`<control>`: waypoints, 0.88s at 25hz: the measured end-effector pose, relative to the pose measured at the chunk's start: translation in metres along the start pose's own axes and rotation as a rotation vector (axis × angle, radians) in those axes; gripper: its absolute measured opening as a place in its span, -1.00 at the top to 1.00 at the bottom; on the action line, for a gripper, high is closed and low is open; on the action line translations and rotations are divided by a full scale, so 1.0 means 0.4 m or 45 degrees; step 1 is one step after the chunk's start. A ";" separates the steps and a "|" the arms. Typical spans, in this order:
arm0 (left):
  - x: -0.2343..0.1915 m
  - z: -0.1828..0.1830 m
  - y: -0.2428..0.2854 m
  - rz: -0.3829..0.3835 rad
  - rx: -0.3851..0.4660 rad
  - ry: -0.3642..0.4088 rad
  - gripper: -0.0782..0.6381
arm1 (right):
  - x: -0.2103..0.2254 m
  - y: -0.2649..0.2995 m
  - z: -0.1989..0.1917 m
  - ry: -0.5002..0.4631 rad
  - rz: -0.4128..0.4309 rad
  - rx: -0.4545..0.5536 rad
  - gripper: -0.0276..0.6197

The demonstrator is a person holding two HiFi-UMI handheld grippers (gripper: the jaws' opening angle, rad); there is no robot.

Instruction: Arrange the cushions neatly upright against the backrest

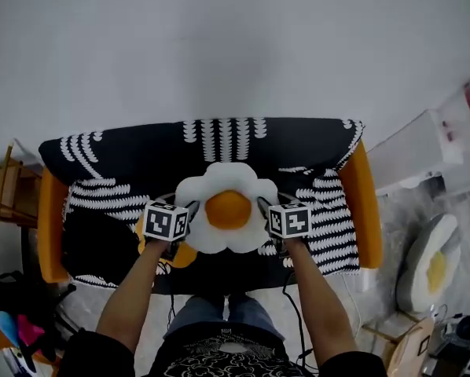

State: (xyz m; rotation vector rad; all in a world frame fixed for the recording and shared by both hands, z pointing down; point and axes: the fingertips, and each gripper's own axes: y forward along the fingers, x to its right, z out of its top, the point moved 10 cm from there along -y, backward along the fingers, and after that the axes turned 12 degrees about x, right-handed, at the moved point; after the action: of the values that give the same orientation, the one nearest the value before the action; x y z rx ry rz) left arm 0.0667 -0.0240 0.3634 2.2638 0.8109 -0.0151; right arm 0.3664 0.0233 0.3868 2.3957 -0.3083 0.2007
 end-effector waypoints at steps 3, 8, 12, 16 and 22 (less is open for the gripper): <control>0.029 0.066 0.014 -0.060 0.039 0.045 0.13 | 0.021 -0.053 0.041 0.009 -0.077 0.054 0.22; 0.073 0.139 0.046 -0.180 0.075 0.103 0.13 | 0.048 -0.137 0.080 0.020 -0.207 0.117 0.22; 0.130 0.190 0.089 -0.281 0.090 0.155 0.13 | 0.086 -0.211 0.093 0.043 -0.312 0.150 0.22; 0.199 0.218 0.126 -0.365 0.095 0.197 0.13 | 0.131 -0.281 0.089 0.059 -0.394 0.181 0.22; 0.291 0.248 0.171 -0.433 0.108 0.242 0.13 | 0.205 -0.349 0.084 0.069 -0.463 0.215 0.22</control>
State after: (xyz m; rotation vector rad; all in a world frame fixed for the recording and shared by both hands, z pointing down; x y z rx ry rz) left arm 0.2198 -0.0605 0.3054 2.2023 1.3109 0.0078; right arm 0.4854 0.0884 0.2921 2.5573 0.1775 0.1274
